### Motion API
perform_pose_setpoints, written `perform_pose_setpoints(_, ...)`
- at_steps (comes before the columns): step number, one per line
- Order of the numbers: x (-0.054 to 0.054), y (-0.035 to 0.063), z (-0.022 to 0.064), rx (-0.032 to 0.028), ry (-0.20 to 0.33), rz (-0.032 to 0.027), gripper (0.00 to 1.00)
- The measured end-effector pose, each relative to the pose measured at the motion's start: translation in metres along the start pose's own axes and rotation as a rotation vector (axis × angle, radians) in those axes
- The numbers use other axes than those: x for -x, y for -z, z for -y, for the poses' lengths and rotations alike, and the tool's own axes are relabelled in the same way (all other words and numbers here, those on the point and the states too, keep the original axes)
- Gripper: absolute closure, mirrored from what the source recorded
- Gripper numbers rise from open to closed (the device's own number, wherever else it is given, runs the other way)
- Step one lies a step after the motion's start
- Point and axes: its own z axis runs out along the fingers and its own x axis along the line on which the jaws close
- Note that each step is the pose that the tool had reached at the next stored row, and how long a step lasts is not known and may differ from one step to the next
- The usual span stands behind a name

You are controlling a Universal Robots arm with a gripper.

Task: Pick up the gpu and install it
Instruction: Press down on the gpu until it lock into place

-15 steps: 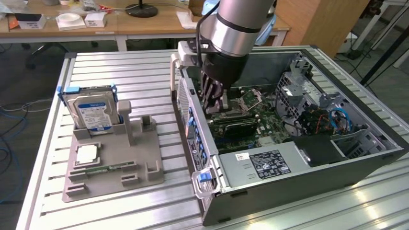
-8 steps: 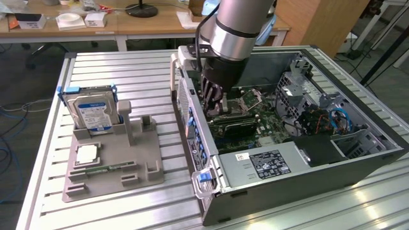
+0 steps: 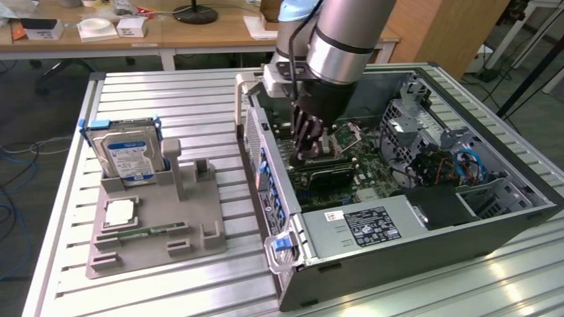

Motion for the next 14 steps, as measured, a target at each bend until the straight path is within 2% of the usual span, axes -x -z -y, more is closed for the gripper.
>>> perform_pose_setpoints(3,0.000,0.0000,0.0130,-0.0122,0.000,0.0001,0.89)
perform_pose_setpoints(10,0.000,-0.0002,0.0379,-0.0519,0.000,0.0005,0.89)
perform_pose_setpoints(12,0.001,-0.0013,0.0425,-0.0570,0.000,0.0007,0.89)
perform_pose_setpoints(14,0.001,-0.0026,0.0443,-0.0594,0.000,0.0007,0.89)
